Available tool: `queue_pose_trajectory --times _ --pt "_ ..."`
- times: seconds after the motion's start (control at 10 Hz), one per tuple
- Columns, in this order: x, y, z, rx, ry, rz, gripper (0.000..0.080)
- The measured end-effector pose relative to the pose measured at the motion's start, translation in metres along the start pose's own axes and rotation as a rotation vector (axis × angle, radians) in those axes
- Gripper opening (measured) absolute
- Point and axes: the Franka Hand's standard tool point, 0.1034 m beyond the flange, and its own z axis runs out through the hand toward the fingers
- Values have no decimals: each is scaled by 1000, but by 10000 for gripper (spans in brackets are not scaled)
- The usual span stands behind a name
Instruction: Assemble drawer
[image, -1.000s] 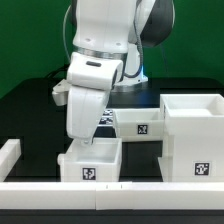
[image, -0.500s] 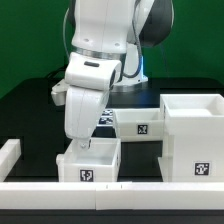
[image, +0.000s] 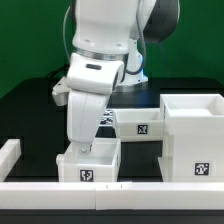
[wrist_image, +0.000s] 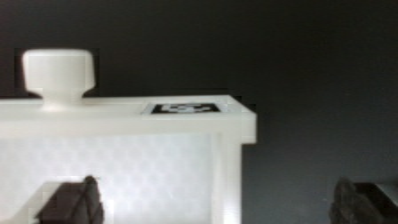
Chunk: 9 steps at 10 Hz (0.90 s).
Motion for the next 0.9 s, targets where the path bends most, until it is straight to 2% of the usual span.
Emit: queue_pose_trajectory --times 0.2,0.4,0.9 --pt "-10 -2 3 7 42 15 648" --pt "-28 -4 7 10 98 39 649" --pt "-29 -5 9 14 96 40 649"
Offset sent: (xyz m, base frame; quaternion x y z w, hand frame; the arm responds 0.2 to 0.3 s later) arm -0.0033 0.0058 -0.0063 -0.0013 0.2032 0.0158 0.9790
